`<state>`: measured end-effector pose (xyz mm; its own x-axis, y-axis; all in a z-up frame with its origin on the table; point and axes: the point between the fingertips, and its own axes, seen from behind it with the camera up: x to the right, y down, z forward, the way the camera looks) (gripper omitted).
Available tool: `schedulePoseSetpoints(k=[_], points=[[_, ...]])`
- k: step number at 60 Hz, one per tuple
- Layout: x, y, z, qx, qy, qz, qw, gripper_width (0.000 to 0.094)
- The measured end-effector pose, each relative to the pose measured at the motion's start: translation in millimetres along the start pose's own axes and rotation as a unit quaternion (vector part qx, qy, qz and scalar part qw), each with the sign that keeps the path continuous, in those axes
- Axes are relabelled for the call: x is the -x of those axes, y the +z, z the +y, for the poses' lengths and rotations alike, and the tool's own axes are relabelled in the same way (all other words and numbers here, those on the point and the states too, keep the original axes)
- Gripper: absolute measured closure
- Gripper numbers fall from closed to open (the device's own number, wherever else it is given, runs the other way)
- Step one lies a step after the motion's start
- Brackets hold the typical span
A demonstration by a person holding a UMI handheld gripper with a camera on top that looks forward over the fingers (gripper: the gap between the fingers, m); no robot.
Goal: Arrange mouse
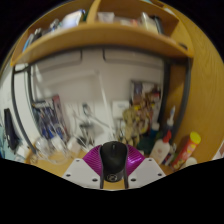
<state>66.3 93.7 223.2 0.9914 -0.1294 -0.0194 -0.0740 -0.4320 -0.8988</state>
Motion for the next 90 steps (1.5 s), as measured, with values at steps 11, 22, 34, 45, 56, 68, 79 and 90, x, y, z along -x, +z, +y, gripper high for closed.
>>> schedulePoseSetpoints(k=[11,22,34,45,56,68,79,90], points=[[91,-65,-114,-0.091,-0.009,-0.055,0.994,0.066],[219,-85,-99,-0.086,-0.029,-0.125,0.988,0.0661],[320,-58,37,0.007,-0.06,-0.165,0.984,0.0663],[338,-36,164,0.09,-0.076,-0.152,0.981,0.0663],[326,-22,236,0.145,-0.066,-0.127,0.979,0.0661],[314,-21,267,0.164,-0.067,-0.107,0.978,0.0566],[308,-33,264,0.183,-0.053,-0.095,0.977,0.0183],[295,-81,196,0.147,-0.053,-0.095,0.983,0.0081]])
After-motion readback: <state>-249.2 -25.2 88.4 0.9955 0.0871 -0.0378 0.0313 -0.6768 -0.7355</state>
